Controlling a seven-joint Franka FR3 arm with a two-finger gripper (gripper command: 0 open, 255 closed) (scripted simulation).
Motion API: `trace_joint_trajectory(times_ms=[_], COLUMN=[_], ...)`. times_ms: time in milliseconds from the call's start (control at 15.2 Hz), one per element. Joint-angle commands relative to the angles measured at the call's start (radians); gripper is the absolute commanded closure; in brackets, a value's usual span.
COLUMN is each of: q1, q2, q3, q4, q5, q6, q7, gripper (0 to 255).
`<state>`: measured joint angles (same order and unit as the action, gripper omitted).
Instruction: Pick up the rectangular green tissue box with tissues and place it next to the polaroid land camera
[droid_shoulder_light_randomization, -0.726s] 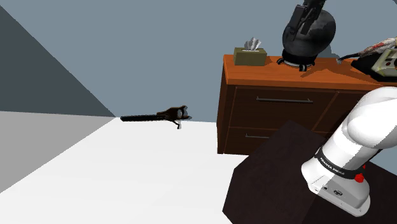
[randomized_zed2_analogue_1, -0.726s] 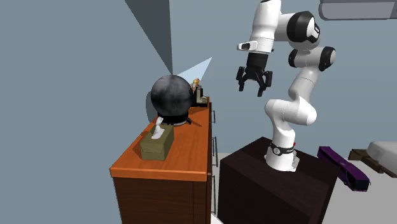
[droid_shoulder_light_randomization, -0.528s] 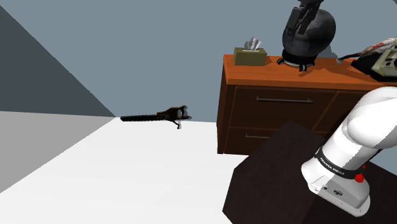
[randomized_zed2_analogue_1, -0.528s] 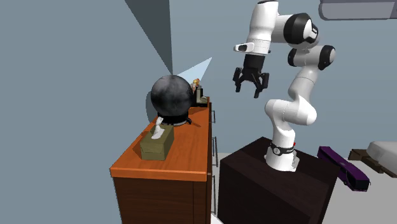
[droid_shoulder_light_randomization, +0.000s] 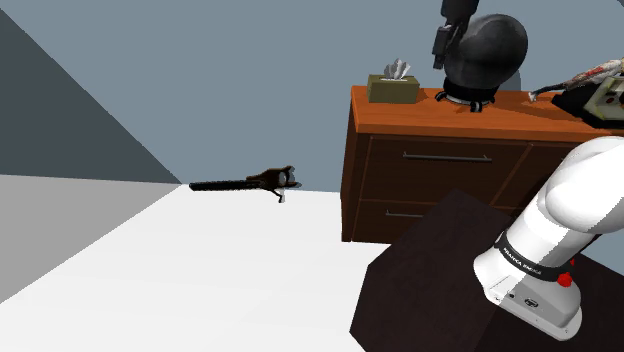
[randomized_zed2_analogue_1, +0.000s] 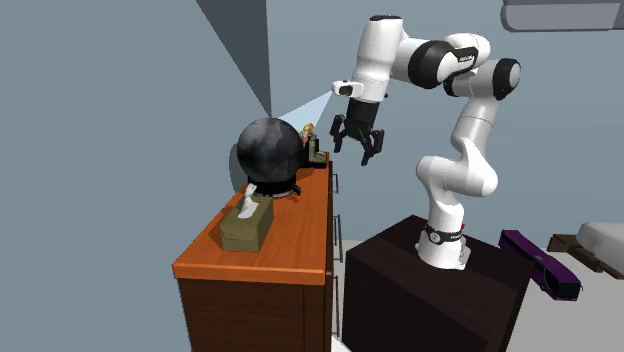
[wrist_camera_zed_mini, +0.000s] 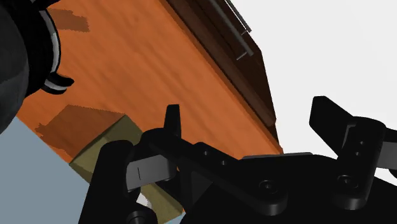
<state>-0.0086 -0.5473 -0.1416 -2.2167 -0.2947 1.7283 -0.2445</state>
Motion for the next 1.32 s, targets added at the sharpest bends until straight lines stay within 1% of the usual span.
trace_joint_trajectory(times_ms=[0,330,660,990,1254], q1=[-0.003,-0.009,-0.017,-0.028,-0.04], q2=[0.06,0.231,0.409,0.592,0.743], q3=[-0.019,-0.052,-0.076,-0.093,-0.1], q4=[0.021,0.114,0.234,0.38,0.519], q5=[-0.039,-0.115,-0.179,-0.232,-0.268], q6=[0.04,0.124,0.197,0.256,0.29], q7=[-0.046,-0.142,-0.231,-0.315,-0.382], gripper=[0,0,0,0,0])
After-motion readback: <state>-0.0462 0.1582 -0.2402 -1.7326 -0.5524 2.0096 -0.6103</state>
